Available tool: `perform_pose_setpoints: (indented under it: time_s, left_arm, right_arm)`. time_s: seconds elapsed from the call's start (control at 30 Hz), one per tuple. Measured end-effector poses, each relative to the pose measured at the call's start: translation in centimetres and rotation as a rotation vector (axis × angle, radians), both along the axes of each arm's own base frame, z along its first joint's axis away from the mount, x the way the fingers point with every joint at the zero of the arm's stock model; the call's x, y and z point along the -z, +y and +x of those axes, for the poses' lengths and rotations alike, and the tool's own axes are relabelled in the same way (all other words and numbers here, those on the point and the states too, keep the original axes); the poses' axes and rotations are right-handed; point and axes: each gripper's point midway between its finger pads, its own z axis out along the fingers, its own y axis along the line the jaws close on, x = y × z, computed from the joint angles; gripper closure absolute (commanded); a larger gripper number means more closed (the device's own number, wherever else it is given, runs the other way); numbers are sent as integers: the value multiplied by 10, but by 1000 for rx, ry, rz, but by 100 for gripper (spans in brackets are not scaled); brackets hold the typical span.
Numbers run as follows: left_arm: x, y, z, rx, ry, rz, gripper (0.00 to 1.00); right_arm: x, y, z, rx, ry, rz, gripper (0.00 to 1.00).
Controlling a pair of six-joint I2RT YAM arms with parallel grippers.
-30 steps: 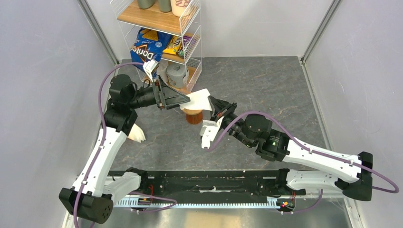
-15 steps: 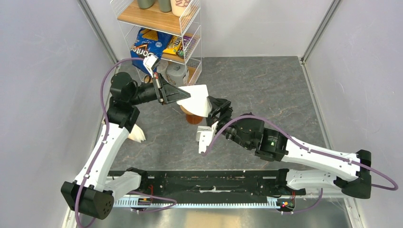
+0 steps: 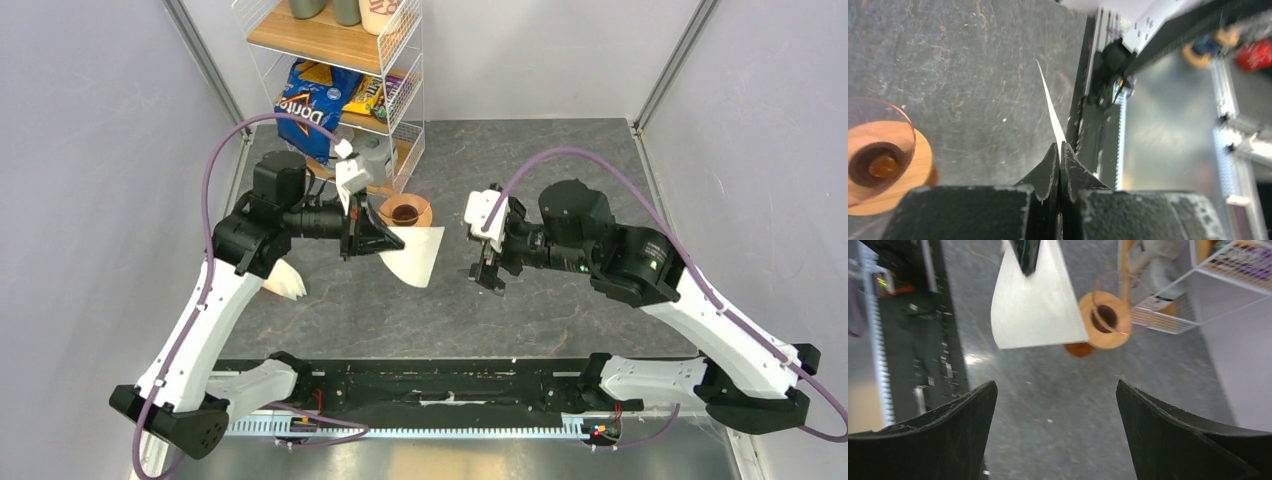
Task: Place the coffee filter in the dripper
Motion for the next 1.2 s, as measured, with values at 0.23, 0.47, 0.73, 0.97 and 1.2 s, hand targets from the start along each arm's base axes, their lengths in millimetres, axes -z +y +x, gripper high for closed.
perform_pose_setpoints:
  time_s: [0.23, 0.47, 0.73, 0.97, 1.2]
  left_arm:
    - [16, -4, -33, 218, -299, 126, 98]
    - [15, -13, -48, 340, -453, 155, 98]
    - [17, -24, -55, 410, -492, 170, 98]
    - [9, -32, -43, 319, -434, 162, 97]
    - [1, -34, -29, 183, -341, 161, 41]
  right_arm:
    - [20, 24, -17, -52, 299, 31, 10]
    - [31, 36, -30, -97, 418, 17, 16]
    - [40, 45, -31, -112, 470, 4, 52]
    - [45, 48, -29, -129, 460, -14, 100]
    - [43, 50, -25, -123, 451, 4, 100]
